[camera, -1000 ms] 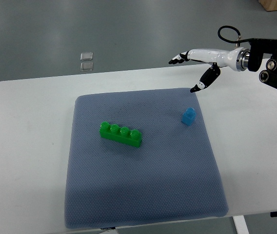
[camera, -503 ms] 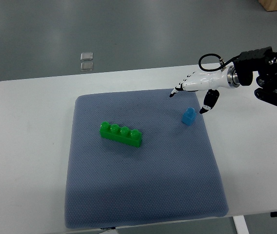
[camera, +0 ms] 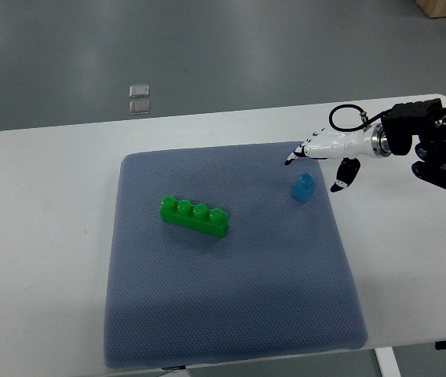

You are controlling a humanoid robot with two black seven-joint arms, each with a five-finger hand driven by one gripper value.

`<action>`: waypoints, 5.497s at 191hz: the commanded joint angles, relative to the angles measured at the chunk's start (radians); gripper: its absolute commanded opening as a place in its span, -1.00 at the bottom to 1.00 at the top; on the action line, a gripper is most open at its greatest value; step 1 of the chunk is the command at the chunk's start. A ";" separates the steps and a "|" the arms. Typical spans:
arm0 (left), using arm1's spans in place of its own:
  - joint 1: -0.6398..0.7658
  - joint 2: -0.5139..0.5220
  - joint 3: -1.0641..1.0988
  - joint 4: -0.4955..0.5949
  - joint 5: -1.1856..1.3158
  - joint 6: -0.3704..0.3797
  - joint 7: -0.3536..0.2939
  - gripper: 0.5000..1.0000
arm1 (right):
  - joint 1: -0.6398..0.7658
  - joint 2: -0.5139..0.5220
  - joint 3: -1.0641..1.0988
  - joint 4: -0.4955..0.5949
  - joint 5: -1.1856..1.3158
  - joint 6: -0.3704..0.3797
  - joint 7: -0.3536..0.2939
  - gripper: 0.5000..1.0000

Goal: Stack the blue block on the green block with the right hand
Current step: 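Close the right hand fingers around the small blue block, then carry the blue block with the right hand over the green block, then lower the blue block onto the green block's studs and press down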

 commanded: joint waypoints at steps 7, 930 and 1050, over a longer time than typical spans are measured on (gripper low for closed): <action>0.000 0.000 0.000 0.000 0.000 0.000 0.000 1.00 | -0.007 0.006 0.001 -0.008 0.000 -0.012 0.002 0.59; 0.000 0.000 0.000 0.000 0.000 0.000 0.000 1.00 | 0.165 0.338 0.001 0.076 -0.078 0.062 0.002 -0.58; 0.000 0.000 0.000 0.000 0.000 0.000 0.000 1.00 | 0.151 0.374 0.004 0.047 -0.080 0.059 0.001 -0.58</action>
